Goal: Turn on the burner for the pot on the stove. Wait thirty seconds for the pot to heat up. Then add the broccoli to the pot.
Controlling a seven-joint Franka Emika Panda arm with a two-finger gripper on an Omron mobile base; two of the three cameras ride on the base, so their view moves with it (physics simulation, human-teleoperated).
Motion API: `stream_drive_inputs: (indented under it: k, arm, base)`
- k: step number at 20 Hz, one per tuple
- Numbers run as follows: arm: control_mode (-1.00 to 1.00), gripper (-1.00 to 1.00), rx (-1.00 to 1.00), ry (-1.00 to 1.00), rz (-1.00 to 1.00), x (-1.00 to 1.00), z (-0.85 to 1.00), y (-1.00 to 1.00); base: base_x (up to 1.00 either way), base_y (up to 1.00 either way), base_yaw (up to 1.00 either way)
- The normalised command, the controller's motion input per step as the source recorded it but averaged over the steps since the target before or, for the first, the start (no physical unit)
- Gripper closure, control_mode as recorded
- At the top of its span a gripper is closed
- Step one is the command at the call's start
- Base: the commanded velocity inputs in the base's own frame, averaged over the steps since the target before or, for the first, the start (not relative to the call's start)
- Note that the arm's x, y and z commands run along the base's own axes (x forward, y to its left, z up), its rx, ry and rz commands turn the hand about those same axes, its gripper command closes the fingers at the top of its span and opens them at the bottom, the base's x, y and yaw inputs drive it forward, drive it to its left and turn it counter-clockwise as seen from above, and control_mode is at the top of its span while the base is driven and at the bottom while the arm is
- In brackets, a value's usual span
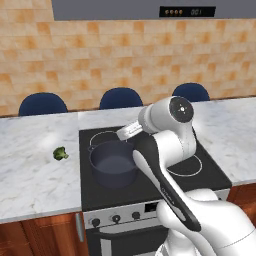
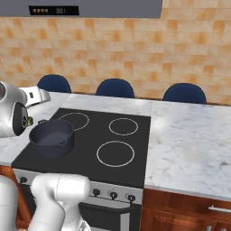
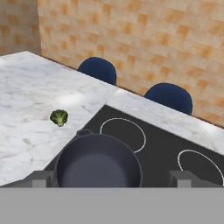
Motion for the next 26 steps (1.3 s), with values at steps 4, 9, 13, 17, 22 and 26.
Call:
stream_drive_inputs:
  k: [4, 9, 13, 17, 22, 26]
  arm:
    - [-1.00, -1.00, 0.00, 0.00, 0.00, 0.00, 0.00, 0.00]
    - [-1.00, -1.00, 0.00, 0.00, 0.00, 0.00, 0.00, 0.00]
    - [-1.00, -1.00, 0.00, 0.00, 0.00, 0.00, 0.00, 0.00]
    - [-1.00, -1.00, 0.00, 0.00, 0.00, 0.00, 0.00, 0.00]
    - [-1.00, -1.00, 0.00, 0.00, 0.00, 0.00, 0.00, 0.00]
    - [-1.00, -1.00, 0.00, 0.00, 0.00, 0.00, 0.00, 0.00]
  base:
    - [0.00, 0.00, 0.00]
    - [0.00, 0.00, 0.00]
    - [0.00, 0.00, 0.00]
    - [0.00, 0.00, 0.00]
    - [0.00, 0.00, 0.00]
    - [0.00, 0.00, 0.00]
